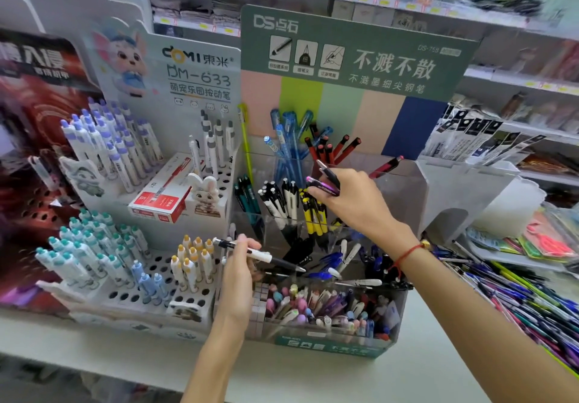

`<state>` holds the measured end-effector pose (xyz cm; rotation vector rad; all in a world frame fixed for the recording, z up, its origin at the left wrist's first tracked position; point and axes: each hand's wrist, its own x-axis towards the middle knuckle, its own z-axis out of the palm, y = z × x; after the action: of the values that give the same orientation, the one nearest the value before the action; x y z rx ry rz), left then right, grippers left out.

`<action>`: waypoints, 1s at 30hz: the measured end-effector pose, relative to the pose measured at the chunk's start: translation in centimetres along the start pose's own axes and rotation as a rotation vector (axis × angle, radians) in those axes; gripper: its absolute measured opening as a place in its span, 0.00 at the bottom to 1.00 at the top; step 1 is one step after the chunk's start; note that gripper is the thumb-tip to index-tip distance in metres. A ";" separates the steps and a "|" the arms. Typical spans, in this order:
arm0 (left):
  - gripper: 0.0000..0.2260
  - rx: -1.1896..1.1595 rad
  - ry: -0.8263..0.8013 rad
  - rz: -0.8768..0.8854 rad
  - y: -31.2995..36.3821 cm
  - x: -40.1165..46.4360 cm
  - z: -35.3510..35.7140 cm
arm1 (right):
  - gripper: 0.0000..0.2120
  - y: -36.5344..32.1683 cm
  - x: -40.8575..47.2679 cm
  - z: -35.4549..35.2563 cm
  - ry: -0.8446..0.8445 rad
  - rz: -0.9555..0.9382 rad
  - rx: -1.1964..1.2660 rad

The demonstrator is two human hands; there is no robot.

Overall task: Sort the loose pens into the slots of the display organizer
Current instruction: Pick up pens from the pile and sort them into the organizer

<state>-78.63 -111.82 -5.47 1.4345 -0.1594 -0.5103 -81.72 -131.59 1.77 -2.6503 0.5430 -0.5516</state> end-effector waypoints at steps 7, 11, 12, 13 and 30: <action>0.17 0.438 0.115 0.551 2.0 0.8 -0.3 | 0.03 2.8 -5.1 0.3 0.129 0.069 0.018; 0.14 0.725 0.175 0.695 2.5 3.4 0.6 | 0.07 3.7 -6.9 0.5 0.190 0.126 0.018; 0.14 0.826 0.186 0.685 2.5 4.1 0.9 | 0.08 3.7 -7.1 0.5 0.211 0.133 0.027; 0.14 0.918 0.195 0.692 2.6 4.8 1.2 | 0.09 3.6 -7.3 0.3 0.228 0.139 0.047; 0.13 1.101 0.384 1.032 1.0 7.8 2.9 | 0.12 0.0 -8.7 -1.2 -0.279 0.536 1.015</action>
<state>-72.71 -117.74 -5.64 2.1828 -0.9067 0.8435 -89.64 -128.15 0.22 -1.5014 0.6276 -0.1869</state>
